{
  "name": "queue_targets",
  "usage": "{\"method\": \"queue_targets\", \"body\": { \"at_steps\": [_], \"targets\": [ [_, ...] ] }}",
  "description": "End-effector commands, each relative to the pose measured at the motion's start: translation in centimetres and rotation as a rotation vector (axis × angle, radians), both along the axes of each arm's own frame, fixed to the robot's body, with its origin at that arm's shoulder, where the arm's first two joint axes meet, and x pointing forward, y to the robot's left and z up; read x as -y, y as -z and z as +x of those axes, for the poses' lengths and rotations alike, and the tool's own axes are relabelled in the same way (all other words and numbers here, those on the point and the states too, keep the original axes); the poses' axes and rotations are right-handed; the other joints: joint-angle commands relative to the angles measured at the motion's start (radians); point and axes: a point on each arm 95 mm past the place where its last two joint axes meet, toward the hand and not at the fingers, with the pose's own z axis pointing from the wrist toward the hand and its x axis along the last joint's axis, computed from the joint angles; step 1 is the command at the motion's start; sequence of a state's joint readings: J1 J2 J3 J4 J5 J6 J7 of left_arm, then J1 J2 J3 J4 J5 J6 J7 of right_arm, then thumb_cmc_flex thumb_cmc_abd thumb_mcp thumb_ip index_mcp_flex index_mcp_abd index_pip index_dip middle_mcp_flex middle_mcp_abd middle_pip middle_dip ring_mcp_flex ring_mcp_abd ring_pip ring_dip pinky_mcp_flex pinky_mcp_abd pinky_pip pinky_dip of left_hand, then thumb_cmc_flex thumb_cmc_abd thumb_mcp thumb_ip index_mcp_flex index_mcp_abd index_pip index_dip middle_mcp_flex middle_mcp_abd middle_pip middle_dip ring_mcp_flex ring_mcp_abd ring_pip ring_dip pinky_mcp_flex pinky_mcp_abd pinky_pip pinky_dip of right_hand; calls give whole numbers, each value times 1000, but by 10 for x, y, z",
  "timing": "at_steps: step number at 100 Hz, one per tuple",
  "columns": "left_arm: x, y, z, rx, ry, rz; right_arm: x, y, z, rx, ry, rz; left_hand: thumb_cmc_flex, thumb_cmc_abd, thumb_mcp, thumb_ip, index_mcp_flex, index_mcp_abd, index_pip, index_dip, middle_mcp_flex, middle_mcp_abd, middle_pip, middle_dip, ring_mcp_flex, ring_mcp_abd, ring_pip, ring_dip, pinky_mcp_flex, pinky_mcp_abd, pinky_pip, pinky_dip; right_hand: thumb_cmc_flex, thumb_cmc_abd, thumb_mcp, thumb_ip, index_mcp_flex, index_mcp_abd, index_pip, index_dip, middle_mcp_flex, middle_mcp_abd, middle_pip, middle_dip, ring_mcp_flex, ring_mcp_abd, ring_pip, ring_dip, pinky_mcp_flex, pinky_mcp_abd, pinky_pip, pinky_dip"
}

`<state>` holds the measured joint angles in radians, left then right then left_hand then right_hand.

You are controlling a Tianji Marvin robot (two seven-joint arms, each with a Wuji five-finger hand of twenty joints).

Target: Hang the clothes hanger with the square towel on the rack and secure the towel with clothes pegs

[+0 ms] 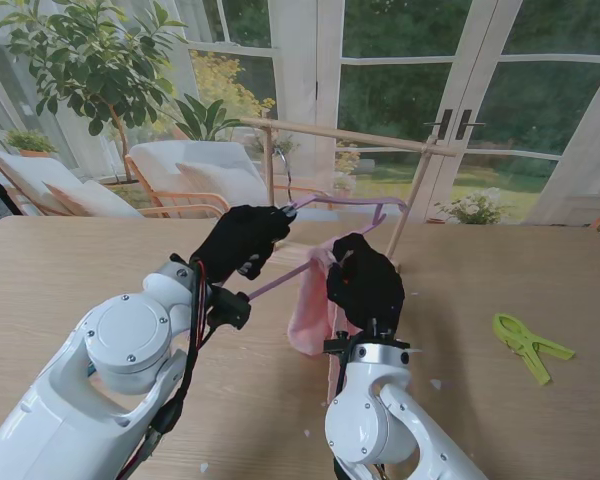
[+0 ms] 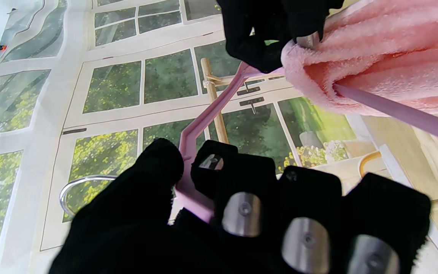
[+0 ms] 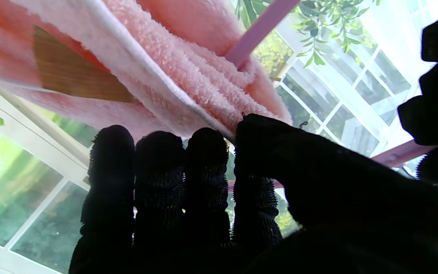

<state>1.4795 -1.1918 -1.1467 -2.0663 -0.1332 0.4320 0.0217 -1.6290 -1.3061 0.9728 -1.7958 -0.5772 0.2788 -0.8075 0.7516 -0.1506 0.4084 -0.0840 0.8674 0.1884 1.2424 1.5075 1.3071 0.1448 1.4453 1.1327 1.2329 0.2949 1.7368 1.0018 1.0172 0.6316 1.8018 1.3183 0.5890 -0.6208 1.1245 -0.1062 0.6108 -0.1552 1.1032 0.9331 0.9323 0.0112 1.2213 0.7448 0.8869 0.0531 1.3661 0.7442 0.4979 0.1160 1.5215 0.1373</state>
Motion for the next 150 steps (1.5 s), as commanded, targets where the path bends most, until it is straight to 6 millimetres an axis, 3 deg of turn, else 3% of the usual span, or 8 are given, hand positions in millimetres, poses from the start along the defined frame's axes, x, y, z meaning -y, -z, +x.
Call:
{"method": "queue_targets", "body": {
  "at_steps": [1, 39, 101, 119, 126, 138, 146, 150],
  "targets": [
    [4, -2, -1, 2, 16, -8, -6, -9, -2, 19, -18, 4, 1, 11, 36, -10, 64, 41, 30, 42, 40, -52, 32, -2, 29, -6, 134, 37, 12, 48, 292, 25, 39, 36, -15, 0, -9, -9, 17, -7, 21, 15, 37, 17, 19, -26, 33, 21, -5, 1, 44, 657],
    [11, -4, -2, -18, 22, -7, -36, -24, -6, 69, -146, -138, 4, 19, 29, -11, 59, 43, 28, 43, 40, -52, 32, -2, 29, -6, 134, 36, 13, 47, 292, 24, 42, -11, 1, 16, 59, -5, -22, -41, 93, 27, 42, 60, 85, -14, 72, 48, 46, 14, 98, 673],
    [11, -24, 1, -36, 9, -63, -78, 3, -28, -19, -412, -120, 13, 25, 13, -10, 54, 42, 28, 45, 40, -52, 30, -2, 29, -4, 133, 36, 13, 47, 292, 22, 28, -40, 49, 19, 80, 41, -29, -28, 127, 16, 21, 77, 124, -5, 65, 41, 83, 26, 121, 667],
    [11, -27, 1, -40, 5, -73, -84, 11, -33, -32, -463, -136, 15, 26, 10, -10, 54, 43, 28, 45, 40, -52, 30, -2, 29, -4, 133, 36, 13, 47, 292, 22, 19, -41, 49, 10, 81, 45, -33, -45, 133, 11, 4, 69, 125, -6, 54, 34, 83, 26, 122, 664],
    [11, -28, 1, -42, 5, -74, -85, 13, -32, -28, -459, -133, 16, 26, 9, -10, 53, 43, 28, 45, 40, -52, 30, -2, 29, -4, 133, 36, 13, 47, 292, 21, 11, -25, 14, -4, 69, 61, -44, -92, 126, -3, -21, 52, 117, -9, 28, 20, 81, 19, 102, 650],
    [10, -29, 2, -39, 1, -74, -80, 12, -33, -18, -442, -148, 16, 26, 8, -9, 54, 43, 28, 45, 40, -52, 30, -2, 29, -5, 133, 36, 13, 47, 292, 21, -153, -7, -35, -7, -10, 118, -155, -256, 19, -40, -57, 50, 27, -17, -21, 14, 17, 2, 39, 626],
    [8, -29, 3, -36, -4, -72, -74, 11, -35, -14, -434, -160, 16, 27, 7, -9, 53, 43, 28, 45, 40, -52, 30, -2, 29, -5, 133, 36, 13, 46, 292, 21, -237, 53, -86, 58, -7, 109, -352, -228, -21, -65, -74, 60, -5, -18, -42, 27, -4, 0, 15, 637],
    [7, -29, 4, -35, -7, -71, -71, 10, -36, -8, -428, -162, 18, 26, 7, -9, 54, 42, 28, 45, 40, -52, 30, -2, 29, -5, 133, 36, 13, 46, 292, 20, -252, 52, -106, 61, -24, 88, -410, -229, -41, -70, -80, 59, -21, -16, -50, 28, -16, -1, 3, 638]
  ]
}}
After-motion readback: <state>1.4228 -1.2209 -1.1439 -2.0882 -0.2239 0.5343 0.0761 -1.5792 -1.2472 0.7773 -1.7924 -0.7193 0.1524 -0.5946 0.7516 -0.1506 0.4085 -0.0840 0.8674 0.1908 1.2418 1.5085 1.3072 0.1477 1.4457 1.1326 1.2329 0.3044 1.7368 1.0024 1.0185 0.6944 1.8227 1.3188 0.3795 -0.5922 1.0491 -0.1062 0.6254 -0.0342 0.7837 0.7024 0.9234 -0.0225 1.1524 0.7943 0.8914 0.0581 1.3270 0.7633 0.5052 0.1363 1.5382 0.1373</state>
